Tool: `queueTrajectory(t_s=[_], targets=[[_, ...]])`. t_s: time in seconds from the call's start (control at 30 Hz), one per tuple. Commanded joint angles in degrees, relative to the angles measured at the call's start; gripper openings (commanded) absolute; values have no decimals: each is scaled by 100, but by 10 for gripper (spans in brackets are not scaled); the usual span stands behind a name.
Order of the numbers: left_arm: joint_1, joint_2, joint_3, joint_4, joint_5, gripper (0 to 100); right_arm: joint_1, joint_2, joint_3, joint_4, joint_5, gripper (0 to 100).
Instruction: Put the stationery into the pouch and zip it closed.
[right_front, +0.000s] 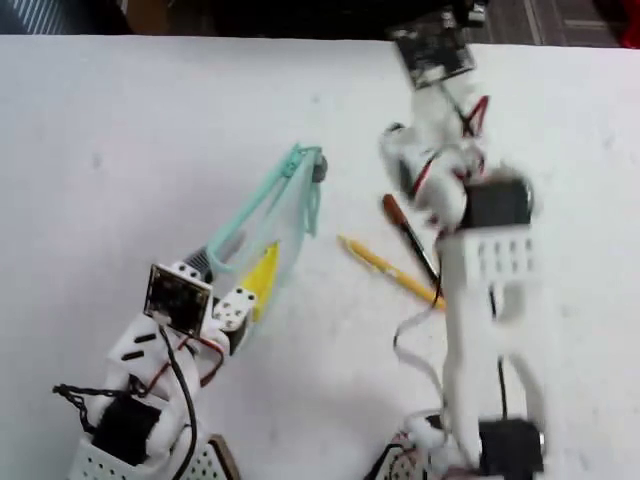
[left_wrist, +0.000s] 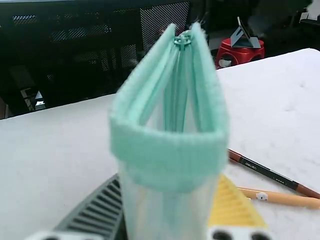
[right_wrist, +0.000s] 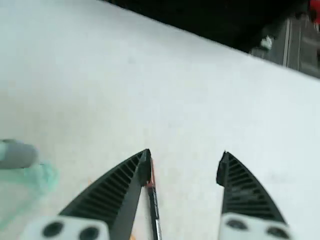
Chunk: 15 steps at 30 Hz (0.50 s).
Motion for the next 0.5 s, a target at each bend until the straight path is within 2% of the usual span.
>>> queueTrajectory(t_s=[0.0,0.07,0.2,0.47], targets=[[57,-22,-70,9,-53,168,752,681,-70,215,0,204],[57,-22,-70,9,-53,168,1024,1068,-70,391,26,204],[57,-22,-70,9,-53,168,1165,1807,44,514,695,204],[57,-22,-53,9,-53,168,743,2747,88,101,79,207]])
